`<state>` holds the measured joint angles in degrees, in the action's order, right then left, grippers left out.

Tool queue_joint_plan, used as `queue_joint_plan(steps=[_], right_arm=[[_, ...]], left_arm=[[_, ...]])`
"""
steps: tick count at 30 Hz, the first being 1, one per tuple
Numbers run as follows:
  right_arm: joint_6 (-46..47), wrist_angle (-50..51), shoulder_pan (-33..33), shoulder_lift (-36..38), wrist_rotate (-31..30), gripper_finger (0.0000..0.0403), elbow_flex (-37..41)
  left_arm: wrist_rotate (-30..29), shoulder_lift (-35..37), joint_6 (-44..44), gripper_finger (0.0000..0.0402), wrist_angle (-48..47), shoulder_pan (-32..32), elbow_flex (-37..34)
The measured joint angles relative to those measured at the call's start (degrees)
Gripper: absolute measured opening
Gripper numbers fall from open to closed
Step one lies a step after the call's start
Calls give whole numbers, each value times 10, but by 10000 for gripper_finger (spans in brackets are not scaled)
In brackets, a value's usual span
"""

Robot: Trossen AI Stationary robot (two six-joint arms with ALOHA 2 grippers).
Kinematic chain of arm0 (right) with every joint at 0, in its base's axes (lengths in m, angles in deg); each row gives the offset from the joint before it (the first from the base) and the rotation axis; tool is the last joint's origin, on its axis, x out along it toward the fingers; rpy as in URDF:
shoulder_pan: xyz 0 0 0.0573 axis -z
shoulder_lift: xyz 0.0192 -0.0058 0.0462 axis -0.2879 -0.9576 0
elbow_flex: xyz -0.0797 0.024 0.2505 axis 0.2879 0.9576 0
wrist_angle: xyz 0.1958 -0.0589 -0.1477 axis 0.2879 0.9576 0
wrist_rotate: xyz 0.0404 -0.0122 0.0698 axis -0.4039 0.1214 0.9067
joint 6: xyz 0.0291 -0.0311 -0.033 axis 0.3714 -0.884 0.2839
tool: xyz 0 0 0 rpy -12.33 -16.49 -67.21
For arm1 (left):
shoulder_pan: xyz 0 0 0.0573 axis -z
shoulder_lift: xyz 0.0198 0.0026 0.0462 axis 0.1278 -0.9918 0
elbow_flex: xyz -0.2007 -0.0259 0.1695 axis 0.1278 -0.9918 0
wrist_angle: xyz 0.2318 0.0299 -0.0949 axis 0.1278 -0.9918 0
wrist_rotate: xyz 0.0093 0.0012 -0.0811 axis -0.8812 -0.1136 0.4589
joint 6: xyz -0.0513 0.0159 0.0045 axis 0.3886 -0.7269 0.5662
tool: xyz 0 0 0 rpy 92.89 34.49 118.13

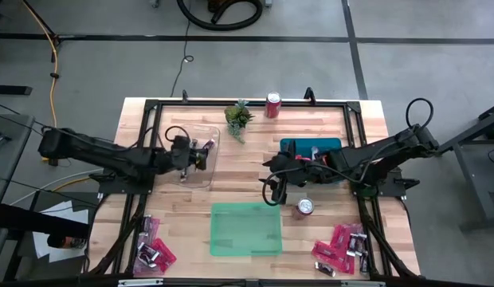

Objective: Sort candy
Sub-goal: Put the brown chocolate bar into the transparent bin

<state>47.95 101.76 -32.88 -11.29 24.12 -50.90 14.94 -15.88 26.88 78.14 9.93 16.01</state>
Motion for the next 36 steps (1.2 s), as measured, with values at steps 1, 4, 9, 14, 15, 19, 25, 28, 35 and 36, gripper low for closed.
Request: queue_joint_plan(steps=[1,4,9,14,15,19,25,28,35,36], right_arm=[[0,0,0,0,0,238,0],[0,0,0,0,0,238,0],[6,0,0,0,0,238,0],[29,0,0,0,0,238,0],[28,0,0,0,0,238,0],[28,0,0,0,0,238,0],[28,0,0,0,0,238,0],[28,0,0,0,0,238,0],[25,0,0,0,0,238,0],[25,0,0,0,0,238,0]], left_arm=[[15,-5,16,0,-10,-15,0],[63,-20,36,0,-21,-55,0],[161,-53,51,0,-20,-112,0],[187,-71,60,0,-22,-131,0],[188,-71,60,0,-22,-132,0],[188,-71,47,4,-20,-132,0],[189,-69,46,47,-20,-131,0],[189,-55,45,81,-19,-131,0],[165,6,45,156,-14,-131,0],[162,18,45,163,-14,-131,0]])
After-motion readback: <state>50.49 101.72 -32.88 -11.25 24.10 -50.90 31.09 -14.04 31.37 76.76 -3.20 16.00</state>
